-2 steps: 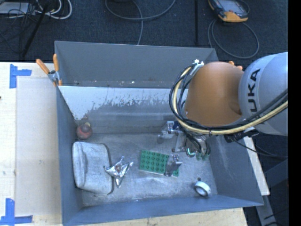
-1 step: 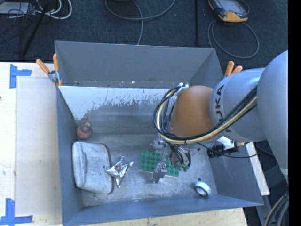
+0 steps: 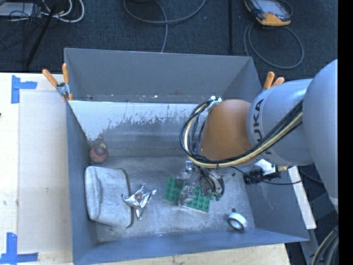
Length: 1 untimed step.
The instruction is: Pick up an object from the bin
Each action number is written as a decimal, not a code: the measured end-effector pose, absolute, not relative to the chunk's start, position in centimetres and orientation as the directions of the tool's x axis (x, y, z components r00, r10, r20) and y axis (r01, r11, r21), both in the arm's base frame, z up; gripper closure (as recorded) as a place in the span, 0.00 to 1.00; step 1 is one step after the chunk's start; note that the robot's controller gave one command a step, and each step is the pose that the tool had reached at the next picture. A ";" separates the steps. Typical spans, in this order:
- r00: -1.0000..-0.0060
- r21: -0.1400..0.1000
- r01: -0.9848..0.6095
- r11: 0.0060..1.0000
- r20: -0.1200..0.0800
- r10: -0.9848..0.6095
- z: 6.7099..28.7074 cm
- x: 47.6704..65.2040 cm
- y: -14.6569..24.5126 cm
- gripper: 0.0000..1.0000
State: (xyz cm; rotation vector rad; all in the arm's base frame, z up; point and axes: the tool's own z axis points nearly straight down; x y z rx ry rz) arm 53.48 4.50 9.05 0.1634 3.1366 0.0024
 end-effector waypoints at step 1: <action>-0.989 0.001 -0.145 0.989 -0.007 -0.145 24.2 52.8 7.8 1.00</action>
Offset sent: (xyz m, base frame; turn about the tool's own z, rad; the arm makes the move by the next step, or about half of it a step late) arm -0.0080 0.0328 0.1486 -0.2507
